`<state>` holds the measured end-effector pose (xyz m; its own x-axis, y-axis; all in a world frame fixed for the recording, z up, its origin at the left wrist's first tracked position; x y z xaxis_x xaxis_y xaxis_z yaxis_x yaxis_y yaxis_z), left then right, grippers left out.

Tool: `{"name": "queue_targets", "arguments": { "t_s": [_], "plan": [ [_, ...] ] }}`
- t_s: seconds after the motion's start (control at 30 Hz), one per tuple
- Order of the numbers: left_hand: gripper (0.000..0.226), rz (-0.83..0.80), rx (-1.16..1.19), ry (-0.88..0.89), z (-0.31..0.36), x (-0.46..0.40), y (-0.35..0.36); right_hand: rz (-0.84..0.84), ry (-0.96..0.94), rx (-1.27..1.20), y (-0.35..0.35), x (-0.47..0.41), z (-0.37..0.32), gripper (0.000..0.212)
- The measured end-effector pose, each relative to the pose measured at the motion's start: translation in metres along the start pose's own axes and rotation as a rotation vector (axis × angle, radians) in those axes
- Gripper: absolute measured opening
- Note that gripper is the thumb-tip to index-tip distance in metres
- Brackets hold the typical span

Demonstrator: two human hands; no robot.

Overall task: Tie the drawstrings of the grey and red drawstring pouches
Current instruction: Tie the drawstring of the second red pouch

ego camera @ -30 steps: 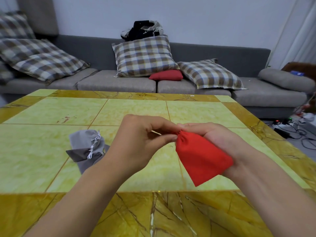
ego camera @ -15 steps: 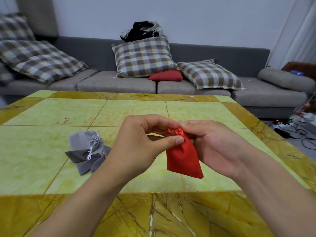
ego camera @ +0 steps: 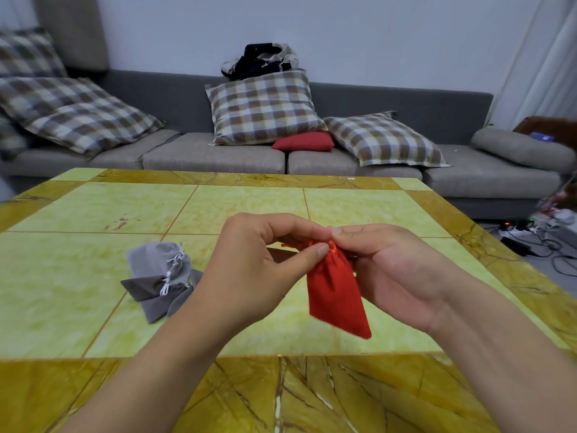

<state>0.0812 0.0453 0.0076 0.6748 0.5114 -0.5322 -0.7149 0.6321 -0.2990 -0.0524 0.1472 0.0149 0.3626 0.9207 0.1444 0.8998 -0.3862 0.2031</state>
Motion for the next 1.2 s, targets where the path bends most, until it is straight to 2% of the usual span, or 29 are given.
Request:
{"name": "queue_targets", "arguments": {
  "t_s": [0.1, 0.2, 0.3, 0.4, 0.57, 0.7, 0.83, 1.03, 1.2],
  "plan": [
    [0.019, -0.003, -0.087, 0.066, 0.000, -0.001, -0.003, -0.023, 0.026, -0.025, 0.000, 0.001, -0.002, 0.034],
    [0.020, 0.017, -0.277, 0.257, -0.001, -0.002, -0.005, -0.032, 0.048, -0.032, 0.000, 0.002, -0.002, 0.033],
    [0.017, 0.001, -0.452, 0.434, 0.000, -0.002, -0.006, -0.020, 0.071, -0.008, 0.001, 0.003, -0.002, 0.021],
    [0.015, -0.068, -0.587, 0.521, 0.002, -0.002, -0.009, -0.004, 0.104, 0.028, 0.002, 0.003, -0.001, 0.017],
    [0.026, -0.171, -0.681, 0.548, 0.002, -0.003, -0.011, 0.041, 0.138, 0.067, 0.003, 0.000, 0.002, 0.028],
    [0.022, -0.158, -0.646, 0.540, -0.005, -0.003, -0.008, 0.040, 0.177, 0.035, 0.004, 0.002, 0.000, 0.015],
    [0.008, -0.166, -0.664, 0.513, -0.010, -0.002, -0.001, 0.051, 0.164, 0.023, 0.003, 0.002, 0.000, 0.009],
    [0.008, -0.183, -0.667, 0.395, -0.012, 0.000, 0.004, -0.050, 0.141, -0.155, 0.003, 0.002, -0.002, 0.010],
    [0.005, -0.167, -0.628, 0.433, -0.007, 0.000, 0.002, -0.120, 0.097, -0.171, 0.003, 0.000, 0.002, 0.013]
  ]
}}
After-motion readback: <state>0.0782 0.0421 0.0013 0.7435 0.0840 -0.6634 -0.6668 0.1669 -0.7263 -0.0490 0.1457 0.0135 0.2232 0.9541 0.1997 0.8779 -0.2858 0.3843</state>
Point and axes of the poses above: each hand's wrist, its own x-axis away from the middle knuckle, its own y-axis out of the palm, z = x × y, the point moved 1 cm from there along -x, towards the middle knuckle
